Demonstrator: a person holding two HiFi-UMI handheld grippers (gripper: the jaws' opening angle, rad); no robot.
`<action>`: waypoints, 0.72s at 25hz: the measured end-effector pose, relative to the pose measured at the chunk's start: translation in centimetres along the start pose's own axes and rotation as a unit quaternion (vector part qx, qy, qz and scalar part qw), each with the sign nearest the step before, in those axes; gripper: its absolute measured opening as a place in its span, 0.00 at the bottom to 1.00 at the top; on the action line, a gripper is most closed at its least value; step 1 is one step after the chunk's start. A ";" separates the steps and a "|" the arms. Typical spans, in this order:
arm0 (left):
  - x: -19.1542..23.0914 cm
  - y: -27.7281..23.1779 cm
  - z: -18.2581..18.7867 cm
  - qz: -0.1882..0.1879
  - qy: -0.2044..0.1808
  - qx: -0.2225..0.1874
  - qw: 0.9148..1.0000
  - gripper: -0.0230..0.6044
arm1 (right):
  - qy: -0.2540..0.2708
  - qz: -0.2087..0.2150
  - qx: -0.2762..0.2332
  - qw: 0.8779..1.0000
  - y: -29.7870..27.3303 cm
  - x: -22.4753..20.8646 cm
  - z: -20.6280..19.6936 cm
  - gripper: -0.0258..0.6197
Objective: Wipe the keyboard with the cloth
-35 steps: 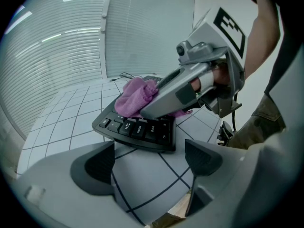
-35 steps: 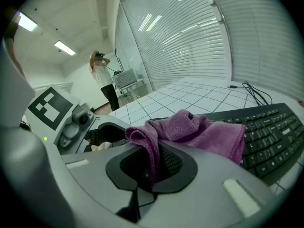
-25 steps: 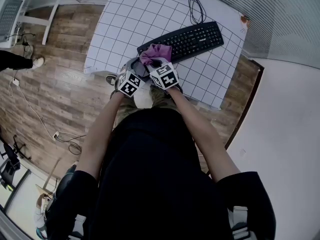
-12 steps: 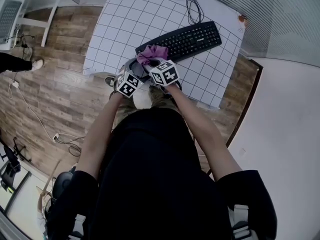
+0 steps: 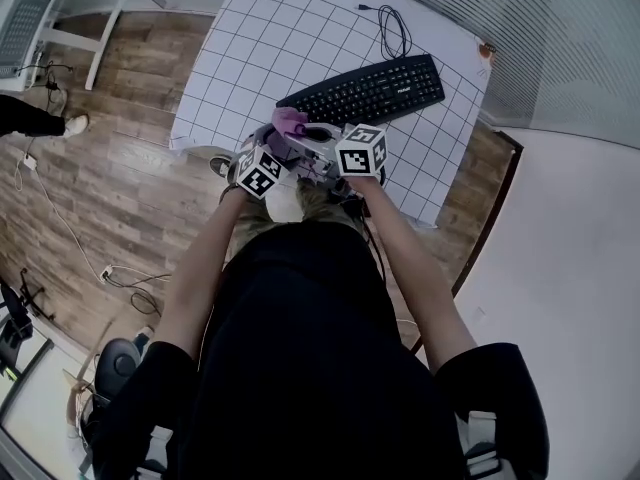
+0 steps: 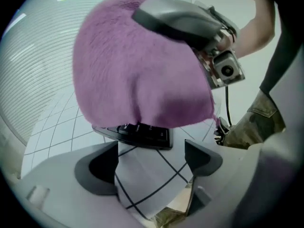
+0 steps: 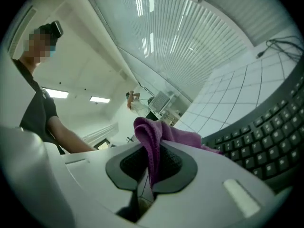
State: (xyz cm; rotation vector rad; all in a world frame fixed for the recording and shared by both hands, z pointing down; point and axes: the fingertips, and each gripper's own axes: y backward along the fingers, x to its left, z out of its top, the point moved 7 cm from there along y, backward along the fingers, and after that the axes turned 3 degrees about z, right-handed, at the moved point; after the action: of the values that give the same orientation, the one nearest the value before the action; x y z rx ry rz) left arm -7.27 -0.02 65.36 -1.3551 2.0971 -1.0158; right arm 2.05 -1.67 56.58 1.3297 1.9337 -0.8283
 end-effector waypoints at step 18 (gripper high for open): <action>2.2 10.9 16.3 0.130 0.033 -0.271 0.953 0.30 | 0.303 -0.221 -0.168 0.912 12.3 7.6 9.8 0.10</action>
State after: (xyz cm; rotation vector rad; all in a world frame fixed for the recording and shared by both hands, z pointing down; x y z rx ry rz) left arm -3.18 -4.85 46.61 -1.2311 2.6410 -0.3911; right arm 13.05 -1.74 42.98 1.0147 2.7826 -0.2432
